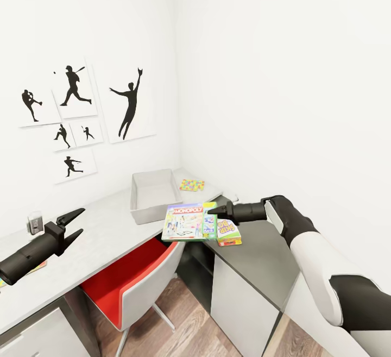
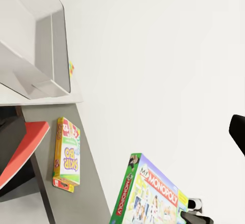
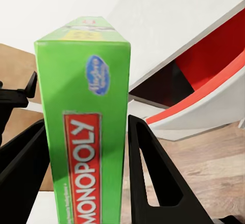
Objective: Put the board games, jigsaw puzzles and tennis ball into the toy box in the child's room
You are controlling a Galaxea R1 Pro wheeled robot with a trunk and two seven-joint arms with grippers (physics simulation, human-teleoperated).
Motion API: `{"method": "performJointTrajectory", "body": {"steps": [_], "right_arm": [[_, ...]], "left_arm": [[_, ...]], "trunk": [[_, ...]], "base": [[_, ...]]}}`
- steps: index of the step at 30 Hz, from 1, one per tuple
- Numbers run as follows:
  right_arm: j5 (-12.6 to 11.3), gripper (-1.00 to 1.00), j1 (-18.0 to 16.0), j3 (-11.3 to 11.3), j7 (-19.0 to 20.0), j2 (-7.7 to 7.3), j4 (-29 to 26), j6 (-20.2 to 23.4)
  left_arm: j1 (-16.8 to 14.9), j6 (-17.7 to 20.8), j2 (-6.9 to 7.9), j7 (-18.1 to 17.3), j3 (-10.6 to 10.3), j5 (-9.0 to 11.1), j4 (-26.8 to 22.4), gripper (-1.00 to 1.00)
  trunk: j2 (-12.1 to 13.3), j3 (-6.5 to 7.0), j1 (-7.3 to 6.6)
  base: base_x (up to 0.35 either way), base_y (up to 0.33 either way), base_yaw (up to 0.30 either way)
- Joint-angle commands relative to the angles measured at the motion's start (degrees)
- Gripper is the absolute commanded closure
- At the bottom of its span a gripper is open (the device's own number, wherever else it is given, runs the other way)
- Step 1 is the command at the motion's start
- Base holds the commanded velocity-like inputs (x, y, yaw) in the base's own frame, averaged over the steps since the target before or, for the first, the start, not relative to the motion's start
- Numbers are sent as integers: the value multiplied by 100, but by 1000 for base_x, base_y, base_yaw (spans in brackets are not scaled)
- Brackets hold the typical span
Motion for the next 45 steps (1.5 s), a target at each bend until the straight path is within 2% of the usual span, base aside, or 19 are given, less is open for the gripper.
{"method": "performJointTrajectory", "body": {"steps": [1, 10, 13, 14, 17, 18, 21, 22, 24, 25, 28, 29, 35, 42, 45], "right_arm": [[-44, 100, -6, 18, -11, -4, -1, 37], [-46, 100, 9, 16, -2, -6, -143, 41], [-46, 100, 12, 19, 84, -14, -172, 41], [-46, 100, 12, 19, 84, -14, -172, 41], [-45, 100, 14, 25, 312, -33, -187, 40], [-45, 100, 14, 25, 312, -33, -187, 40], [-30, 100, 16, 37, 580, -45, -194, 40], [-30, 100, 16, 37, 580, -45, -194, 40], [-20, 100, 16, 42, 710, -51, -197, 41], [-20, 100, 16, 42, 710, -51, -197, 41], [-10, 100, 18, 46, 823, -58, -200, 41], [-10, 100, 18, 46, 823, -58, -200, 41], [-4, 100, 17, 54, 907, -63, -201, 42], [-2, 100, 19, 57, 936, -61, -202, 42], [-1, 100, 20, 58, 948, -59, -202, 45]], "left_arm": [[-7, 29, -1, 6, 8, 8, -2, -100], [-1, 29, 2, 13, -41, -5, 14, -100], [-6, 29, 21, 13, -243, -13, 44, -100], [-6, 29, 21, 13, -243, -13, 44, -100], [-34, 29, 68, -28, -550, -20, 128, -100], [-34, 29, 68, -28, -550, -20, 128, -100], [-99, 29, 154, -100, -924, -31, 248, -100], [-99, 29, 154, -100, -924, -31, 248, -100], [-160, 26, 200, -158, -1185, -45, 338, -100], [-160, 26, 200, -158, -1185, -45, 338, -100], [-253, 24, 253, -226, -1490, -62, 459, -100], [-253, 24, 253, -226, -1490, -62, 459, -100], [-344, 22, 293, -282, -1786, -74, 568, -100], [-399, 21, 302, -301, -1930, -77, 633, -100], [-465, 23, 309, -315, -2118, -80, 719, -100]], "trunk": [[-14, -14, 4], [-14, -14, 4], [-14, -14, 4], [-14, -14, 4], [-14, -14, 4], [-14, -14, 4], [-14, -14, 4], [-14, -14, 4], [-14, -14, 4], [-14, -14, 4], [-14, -14, 4], [-14, -14, 4], [-14, -14, 4], [-14, -14, 4], [-14, -14, 4]], "base": [[0, 0, 0], [0, 0, 0], [0, 0, 0], [0, 0, 0], [0, 0, 0], [0, 0, 0], [0, 0, 0], [0, 0, 0], [0, 0, 0], [0, 0, 0], [0, 0, 0], [0, 0, 0], [0, 0, 0], [0, 0, 0], [0, 0, 0]]}}
